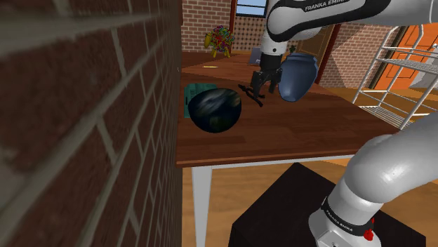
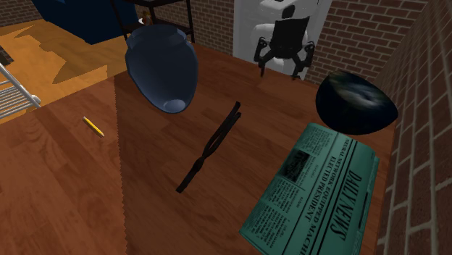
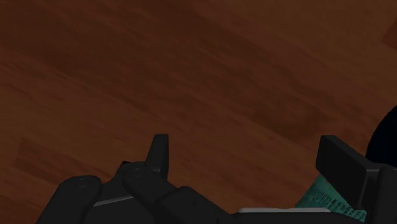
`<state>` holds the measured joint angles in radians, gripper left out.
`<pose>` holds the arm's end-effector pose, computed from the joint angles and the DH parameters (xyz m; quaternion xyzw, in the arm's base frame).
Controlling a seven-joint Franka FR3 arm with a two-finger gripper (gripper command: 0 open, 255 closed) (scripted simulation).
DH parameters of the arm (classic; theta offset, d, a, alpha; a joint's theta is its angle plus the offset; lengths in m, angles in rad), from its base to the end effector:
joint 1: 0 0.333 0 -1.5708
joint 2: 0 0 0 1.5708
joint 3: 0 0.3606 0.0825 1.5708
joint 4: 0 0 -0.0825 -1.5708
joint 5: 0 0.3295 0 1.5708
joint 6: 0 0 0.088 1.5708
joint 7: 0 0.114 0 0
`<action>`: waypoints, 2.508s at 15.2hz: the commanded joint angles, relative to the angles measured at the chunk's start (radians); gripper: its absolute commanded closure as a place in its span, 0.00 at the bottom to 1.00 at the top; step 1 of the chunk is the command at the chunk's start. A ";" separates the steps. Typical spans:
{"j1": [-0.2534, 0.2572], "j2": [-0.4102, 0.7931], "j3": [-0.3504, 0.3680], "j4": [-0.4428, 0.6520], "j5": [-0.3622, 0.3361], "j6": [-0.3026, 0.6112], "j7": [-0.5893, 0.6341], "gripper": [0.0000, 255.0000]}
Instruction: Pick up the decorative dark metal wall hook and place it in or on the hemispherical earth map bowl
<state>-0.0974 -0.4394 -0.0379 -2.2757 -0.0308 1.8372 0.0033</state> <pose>0.3452 -0.0523 0.5735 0.9980 -0.0634 -0.0001 0.0068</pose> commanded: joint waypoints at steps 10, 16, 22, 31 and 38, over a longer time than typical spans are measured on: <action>-0.065 0.370 -0.112 0.279 0.111 0.130 -0.024 0.00; -0.114 0.576 -0.158 0.478 0.212 0.143 -0.051 0.00; -0.152 0.705 -0.171 0.593 0.279 0.157 -0.064 0.00; -0.148 0.729 -0.165 0.553 0.289 0.221 -0.071 0.00; -0.148 0.729 -0.165 0.553 0.289 0.221 -0.071 1.00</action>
<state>-0.2452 0.2891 -0.2033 -1.7223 0.2584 2.0581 -0.0675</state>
